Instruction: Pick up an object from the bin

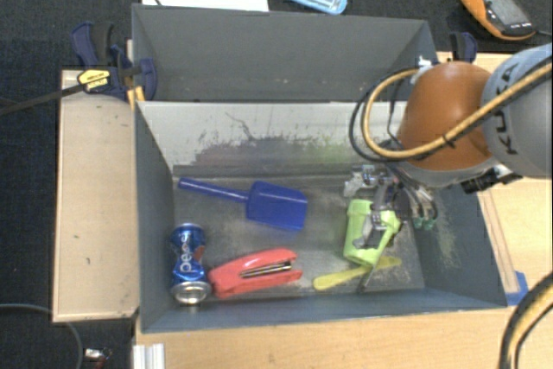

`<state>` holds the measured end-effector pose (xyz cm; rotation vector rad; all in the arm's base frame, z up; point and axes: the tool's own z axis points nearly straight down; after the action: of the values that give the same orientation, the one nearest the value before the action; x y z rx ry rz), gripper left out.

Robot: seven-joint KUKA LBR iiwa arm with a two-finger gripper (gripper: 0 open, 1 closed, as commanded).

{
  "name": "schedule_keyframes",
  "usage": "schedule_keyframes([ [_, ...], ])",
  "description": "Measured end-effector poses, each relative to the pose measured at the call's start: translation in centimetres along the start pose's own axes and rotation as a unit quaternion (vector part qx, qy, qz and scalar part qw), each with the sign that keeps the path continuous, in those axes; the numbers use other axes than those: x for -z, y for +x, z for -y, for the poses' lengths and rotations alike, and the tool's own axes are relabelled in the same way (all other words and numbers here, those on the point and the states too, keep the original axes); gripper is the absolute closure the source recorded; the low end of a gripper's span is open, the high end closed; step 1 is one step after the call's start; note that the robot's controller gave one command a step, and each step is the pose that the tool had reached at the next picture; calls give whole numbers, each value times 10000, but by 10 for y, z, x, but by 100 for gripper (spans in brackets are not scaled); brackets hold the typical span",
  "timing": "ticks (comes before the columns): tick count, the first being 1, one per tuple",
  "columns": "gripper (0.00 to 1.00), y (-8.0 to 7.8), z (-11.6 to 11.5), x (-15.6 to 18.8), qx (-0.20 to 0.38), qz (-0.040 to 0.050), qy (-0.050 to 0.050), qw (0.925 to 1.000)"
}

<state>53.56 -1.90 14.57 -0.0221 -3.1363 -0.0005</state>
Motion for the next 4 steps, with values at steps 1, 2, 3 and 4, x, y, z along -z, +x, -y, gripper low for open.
schedule_keyframes([
  [1, 0, -2, 0, 4, 3, 41, 1, 10000],
  [2, 0, 20, 64, -60, 393, 259, -70, 9989],
  [3, 0, 16, 64, -59, 389, 347, -22, 9986],
  [4, 0, 41, 76, -46, 2073, 342, 52, 9777],
])
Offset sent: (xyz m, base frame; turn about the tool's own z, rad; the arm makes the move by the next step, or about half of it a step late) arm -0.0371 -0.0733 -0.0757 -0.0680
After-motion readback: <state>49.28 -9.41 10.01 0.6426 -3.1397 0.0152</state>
